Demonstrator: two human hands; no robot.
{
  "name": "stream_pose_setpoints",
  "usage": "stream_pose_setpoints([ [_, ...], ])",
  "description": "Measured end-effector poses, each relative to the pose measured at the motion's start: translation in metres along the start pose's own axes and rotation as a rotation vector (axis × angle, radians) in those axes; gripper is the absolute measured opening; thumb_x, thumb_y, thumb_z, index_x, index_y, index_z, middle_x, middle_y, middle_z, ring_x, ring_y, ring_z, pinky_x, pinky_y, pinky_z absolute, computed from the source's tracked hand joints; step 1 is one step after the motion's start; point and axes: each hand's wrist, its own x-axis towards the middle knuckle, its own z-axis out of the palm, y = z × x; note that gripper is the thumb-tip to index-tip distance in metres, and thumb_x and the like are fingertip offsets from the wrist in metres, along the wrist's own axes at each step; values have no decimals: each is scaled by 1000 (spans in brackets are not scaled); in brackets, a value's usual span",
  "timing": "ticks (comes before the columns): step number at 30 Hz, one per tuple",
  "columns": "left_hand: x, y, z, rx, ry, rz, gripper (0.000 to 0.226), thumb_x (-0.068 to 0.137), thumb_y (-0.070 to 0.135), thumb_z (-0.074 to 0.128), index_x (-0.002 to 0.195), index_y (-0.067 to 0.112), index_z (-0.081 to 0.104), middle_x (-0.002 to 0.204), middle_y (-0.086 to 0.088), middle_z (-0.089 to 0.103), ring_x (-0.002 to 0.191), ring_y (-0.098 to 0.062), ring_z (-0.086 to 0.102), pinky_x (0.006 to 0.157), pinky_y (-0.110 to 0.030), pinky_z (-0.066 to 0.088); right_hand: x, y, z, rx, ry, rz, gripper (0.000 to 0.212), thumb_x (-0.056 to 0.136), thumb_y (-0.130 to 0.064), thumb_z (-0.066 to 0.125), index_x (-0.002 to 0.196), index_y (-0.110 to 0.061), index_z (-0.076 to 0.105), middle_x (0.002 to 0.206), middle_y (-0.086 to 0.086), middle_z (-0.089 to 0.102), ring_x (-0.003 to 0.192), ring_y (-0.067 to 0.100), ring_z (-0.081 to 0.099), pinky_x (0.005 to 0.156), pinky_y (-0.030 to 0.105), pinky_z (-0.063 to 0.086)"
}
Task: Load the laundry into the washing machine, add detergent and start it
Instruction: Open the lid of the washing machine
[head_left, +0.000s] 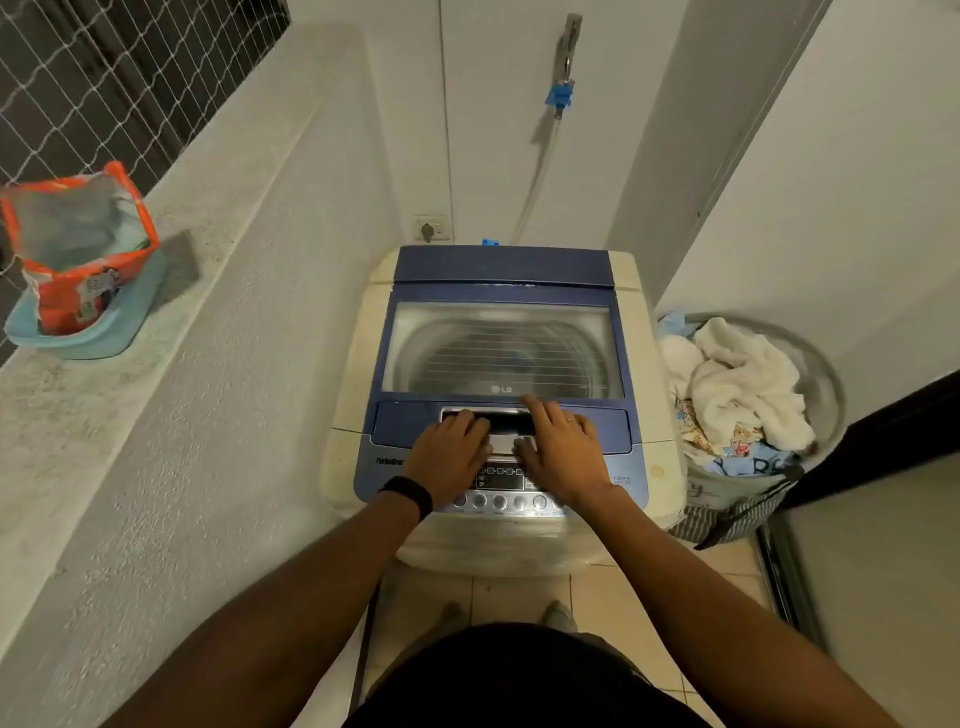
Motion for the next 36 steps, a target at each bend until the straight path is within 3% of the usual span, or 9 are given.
stream_pose_setpoints([
  [3, -4, 0, -1, -30, -29, 7, 38, 105, 39, 33, 124, 17, 57, 114, -4, 63, 100, -23, 61, 92, -38, 48, -7, 0, 6, -72, -116, 30, 48, 102, -47, 49, 144, -25, 45, 131, 0, 62, 124, 23, 58, 116, 46, 27],
  [8, -1, -2, -9, -72, -71, 6, 28, 108, 37, 44, 121, 18, 58, 111, -2, 63, 100, -22, 59, 91, -37, 43, -8, -4, 3, -138, -200, 51, 43, 103, -52, 44, 137, -26, 52, 128, -1, 62, 125, 22, 55, 119, 47, 23],
  [12, 1, -5, -15, -56, -87, 57, 24, 100, 43, 56, 110, 21, 56, 104, 0, 59, 96, -22, 57, 88, -38, 44, -3, -8, -12, -155, -280, 59, 48, 97, -56, 53, 135, -26, 51, 130, -1, 60, 126, 22, 54, 115, 48, 26],
  [15, 6, -7, -29, -2, -24, 112, 36, 87, 51, 69, 107, 25, 55, 102, 2, 59, 93, -20, 56, 86, -38, 45, -3, -12, -31, -179, -260, 41, 54, 93, -54, 63, 136, -26, 48, 133, -1, 57, 129, 23, 51, 115, 48, 26],
  [20, 25, -14, -65, 112, 96, 206, 53, 74, 41, 85, 114, 21, 57, 105, -3, 64, 94, -24, 62, 85, -40, 50, 8, -21, -71, -261, -102, -16, 51, 88, -47, 71, 129, -24, 49, 134, 1, 57, 129, 26, 49, 109, 46, 28],
  [25, 54, -25, -95, 249, 279, 311, 53, 79, 32, 86, 118, 18, 53, 105, -7, 68, 90, -27, 66, 82, -41, 55, 31, -21, -96, -247, 86, -43, 40, 94, -39, 68, 129, -25, 53, 134, 2, 59, 126, 26, 52, 110, 44, 29],
  [28, 69, -34, -118, 335, 412, 376, 54, 84, 41, 82, 126, 17, 58, 111, -10, 68, 96, -28, 66, 84, -43, 56, 43, -17, -108, -217, 212, -76, 46, 93, -42, 72, 133, -26, 57, 134, 4, 60, 124, 29, 54, 109, 47, 31],
  [31, 81, -36, -137, 434, 511, 351, 66, 88, 47, 75, 142, 20, 49, 130, -13, 63, 115, -32, 62, 96, -49, 53, 55, -19, -124, -185, 378, -107, 50, 90, -36, 76, 135, -25, 58, 134, 7, 59, 125, 32, 53, 107, 50, 34],
  [36, 104, -35, -157, 462, 673, 322, 63, 84, 30, 82, 138, 20, 50, 127, -11, 61, 114, -29, 51, 93, -50, 49, 83, -27, -144, -156, 587, -81, 62, 79, -28, 87, 133, -20, 58, 139, 12, 54, 127, 35, 43, 102, 49, 36],
])
